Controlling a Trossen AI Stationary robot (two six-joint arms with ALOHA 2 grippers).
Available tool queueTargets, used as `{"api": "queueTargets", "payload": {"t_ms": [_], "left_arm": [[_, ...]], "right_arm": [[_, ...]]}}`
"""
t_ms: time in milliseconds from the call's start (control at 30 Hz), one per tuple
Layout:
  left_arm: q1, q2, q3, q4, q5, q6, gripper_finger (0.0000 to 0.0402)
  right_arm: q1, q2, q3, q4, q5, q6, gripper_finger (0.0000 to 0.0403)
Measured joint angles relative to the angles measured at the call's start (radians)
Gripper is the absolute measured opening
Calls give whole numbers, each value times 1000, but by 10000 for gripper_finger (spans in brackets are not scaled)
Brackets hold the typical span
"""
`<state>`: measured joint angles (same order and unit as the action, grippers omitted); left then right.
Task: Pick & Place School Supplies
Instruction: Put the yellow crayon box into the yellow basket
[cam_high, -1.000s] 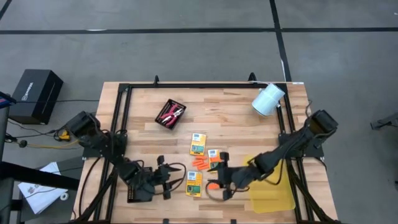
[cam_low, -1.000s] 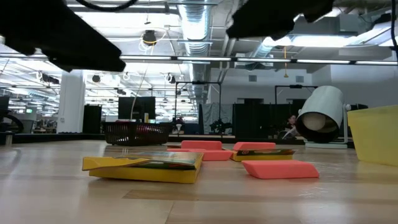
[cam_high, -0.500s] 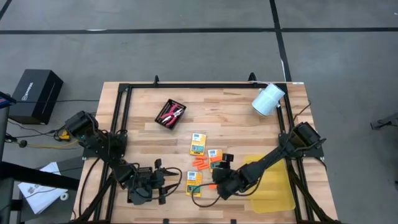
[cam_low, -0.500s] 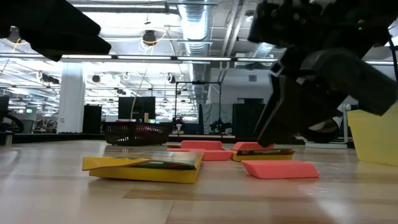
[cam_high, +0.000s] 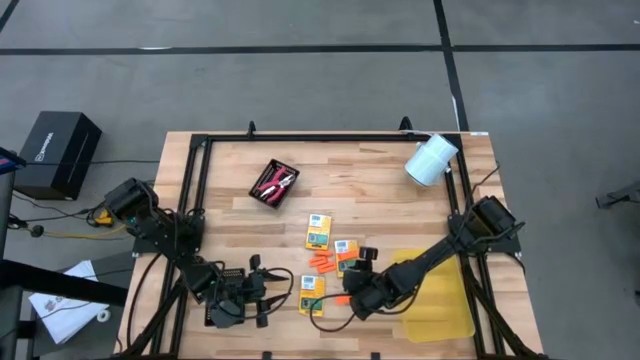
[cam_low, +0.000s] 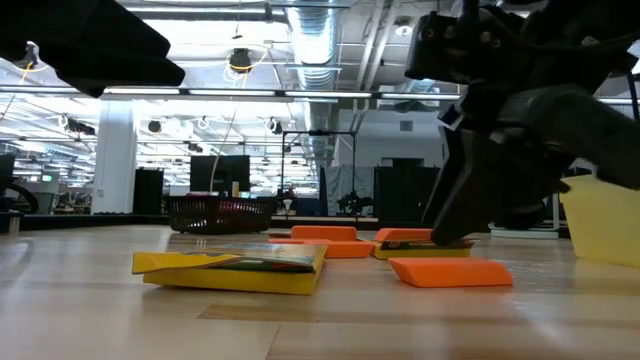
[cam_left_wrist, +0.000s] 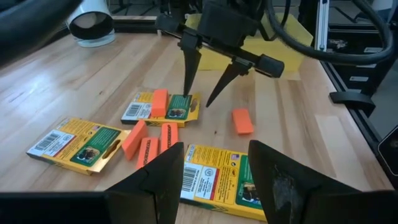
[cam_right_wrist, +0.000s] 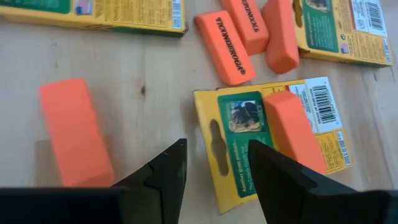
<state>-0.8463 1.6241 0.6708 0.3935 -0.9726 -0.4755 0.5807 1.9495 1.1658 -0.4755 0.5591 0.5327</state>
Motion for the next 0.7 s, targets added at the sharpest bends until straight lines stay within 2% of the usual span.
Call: {"api": "queueTargets", "payload": {"t_ms": [700], "left_arm": [[0,0,0,0,11,0,172]], "right_arm": [[-1,2,-27,-5,15,44,161]]}}
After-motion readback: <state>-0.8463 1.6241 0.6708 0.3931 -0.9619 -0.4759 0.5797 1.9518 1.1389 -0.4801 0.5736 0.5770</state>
